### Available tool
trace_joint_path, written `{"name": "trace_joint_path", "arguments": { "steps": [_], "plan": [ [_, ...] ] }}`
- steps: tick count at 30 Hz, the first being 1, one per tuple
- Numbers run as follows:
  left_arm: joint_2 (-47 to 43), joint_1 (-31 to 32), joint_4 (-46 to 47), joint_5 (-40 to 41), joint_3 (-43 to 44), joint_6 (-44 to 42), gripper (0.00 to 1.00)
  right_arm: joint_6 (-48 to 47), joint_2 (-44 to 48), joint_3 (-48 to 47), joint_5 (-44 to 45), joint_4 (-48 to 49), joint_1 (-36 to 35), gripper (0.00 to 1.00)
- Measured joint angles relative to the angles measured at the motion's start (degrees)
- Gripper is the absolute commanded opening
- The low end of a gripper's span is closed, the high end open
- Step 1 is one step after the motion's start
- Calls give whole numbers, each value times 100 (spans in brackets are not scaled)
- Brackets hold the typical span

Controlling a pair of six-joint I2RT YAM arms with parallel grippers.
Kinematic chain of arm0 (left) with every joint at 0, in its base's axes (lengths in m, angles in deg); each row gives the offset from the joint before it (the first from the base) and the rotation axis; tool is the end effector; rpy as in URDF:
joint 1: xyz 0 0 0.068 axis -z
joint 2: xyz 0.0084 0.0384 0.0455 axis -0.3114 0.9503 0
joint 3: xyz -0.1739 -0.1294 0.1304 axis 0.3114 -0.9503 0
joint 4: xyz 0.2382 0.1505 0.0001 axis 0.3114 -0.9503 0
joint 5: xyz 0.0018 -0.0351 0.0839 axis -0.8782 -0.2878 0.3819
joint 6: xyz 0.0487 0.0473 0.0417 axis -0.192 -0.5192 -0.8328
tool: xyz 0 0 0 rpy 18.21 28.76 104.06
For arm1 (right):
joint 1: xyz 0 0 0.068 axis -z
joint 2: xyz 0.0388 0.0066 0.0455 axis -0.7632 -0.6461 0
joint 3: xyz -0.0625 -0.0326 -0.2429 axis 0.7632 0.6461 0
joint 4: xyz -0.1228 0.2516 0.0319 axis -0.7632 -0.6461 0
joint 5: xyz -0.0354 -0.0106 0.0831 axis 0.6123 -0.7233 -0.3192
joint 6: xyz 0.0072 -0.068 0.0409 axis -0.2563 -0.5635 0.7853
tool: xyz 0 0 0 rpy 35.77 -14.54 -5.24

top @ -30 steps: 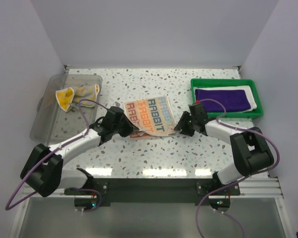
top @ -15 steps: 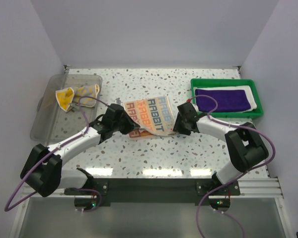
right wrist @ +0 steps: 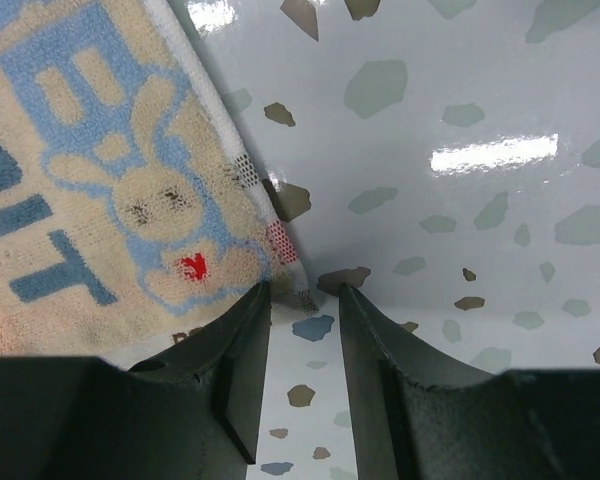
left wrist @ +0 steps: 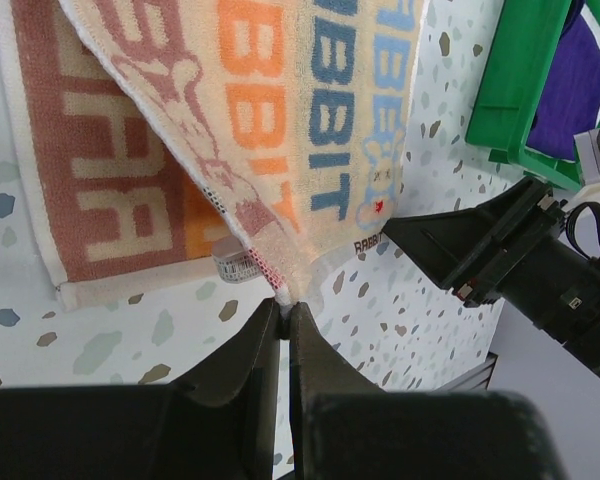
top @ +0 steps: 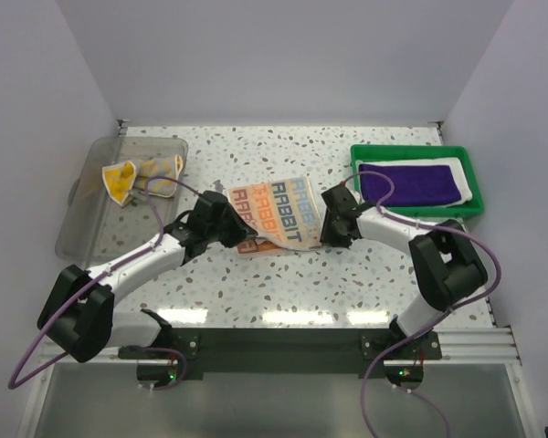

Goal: Fold and stack the towels
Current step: Fold the towel

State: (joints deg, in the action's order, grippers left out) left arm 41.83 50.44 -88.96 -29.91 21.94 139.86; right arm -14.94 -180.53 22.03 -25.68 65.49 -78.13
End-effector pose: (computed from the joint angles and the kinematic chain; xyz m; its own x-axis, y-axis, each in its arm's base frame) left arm 0.2659 -0.1741 0.1609 -0.7662 -0.5746 -0.2877 -0.2451 0.6752 -0.6957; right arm 0.2991 0.1503 0.0934 -0.8826 0.2465 -0.4004 0.1958 0.9669 0.1635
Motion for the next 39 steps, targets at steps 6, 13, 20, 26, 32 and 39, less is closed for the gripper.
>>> {"name": "trace_joint_path", "arguments": {
  "steps": [6,13,20,26,32,39],
  "plan": [
    [0,0,-15,-2,0,-33,0,-70,-234,-251,127,-297,-98,34],
    [0,0,-28,0,0,-96,0,-144,-592,-566,310,-601,-280,8],
    [0,-2,-162,55,0,-240,0,-160,-553,-710,326,-750,-302,0],
    [0,-48,-511,221,173,-503,0,-295,-581,-999,417,-1471,-350,0],
    [4,-509,-702,319,813,-973,0,-590,-581,-2262,612,-2282,-330,0],
    [675,-1298,-658,140,2068,-1589,0,-929,-938,-4251,675,-2269,125,0]
  ]
}}
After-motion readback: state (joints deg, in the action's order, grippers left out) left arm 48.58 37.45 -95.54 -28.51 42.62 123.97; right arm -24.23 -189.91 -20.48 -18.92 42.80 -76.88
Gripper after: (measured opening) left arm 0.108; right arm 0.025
